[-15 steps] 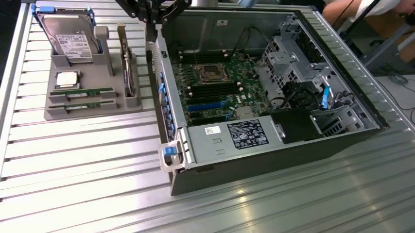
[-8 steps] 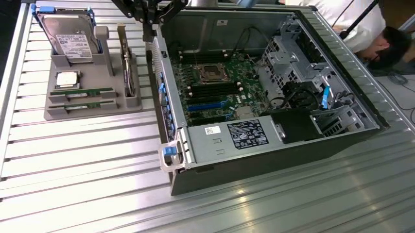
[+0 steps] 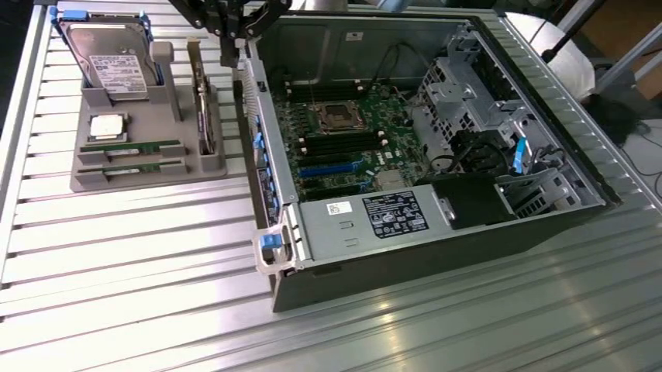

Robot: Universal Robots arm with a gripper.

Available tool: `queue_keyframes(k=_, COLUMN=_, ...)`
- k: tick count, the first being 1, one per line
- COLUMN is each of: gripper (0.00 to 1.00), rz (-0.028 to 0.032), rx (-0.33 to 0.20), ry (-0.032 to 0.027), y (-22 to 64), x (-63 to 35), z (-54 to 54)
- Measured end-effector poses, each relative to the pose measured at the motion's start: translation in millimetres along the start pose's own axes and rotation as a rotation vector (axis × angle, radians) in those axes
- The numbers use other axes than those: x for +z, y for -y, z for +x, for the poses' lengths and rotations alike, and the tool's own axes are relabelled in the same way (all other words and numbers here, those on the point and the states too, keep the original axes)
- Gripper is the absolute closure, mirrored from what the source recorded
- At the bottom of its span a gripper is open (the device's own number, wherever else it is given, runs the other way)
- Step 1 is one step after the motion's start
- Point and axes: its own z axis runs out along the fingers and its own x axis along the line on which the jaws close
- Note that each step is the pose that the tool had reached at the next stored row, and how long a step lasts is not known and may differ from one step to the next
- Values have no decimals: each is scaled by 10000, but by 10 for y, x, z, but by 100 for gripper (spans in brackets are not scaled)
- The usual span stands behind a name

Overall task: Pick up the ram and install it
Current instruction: 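Reach for the ram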

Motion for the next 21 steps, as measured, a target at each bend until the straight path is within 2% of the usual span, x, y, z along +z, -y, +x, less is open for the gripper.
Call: queue_keyframes(k=21, gripper=90, rz=-1, rx=0, ry=0, y=97, x=-9, z=322)
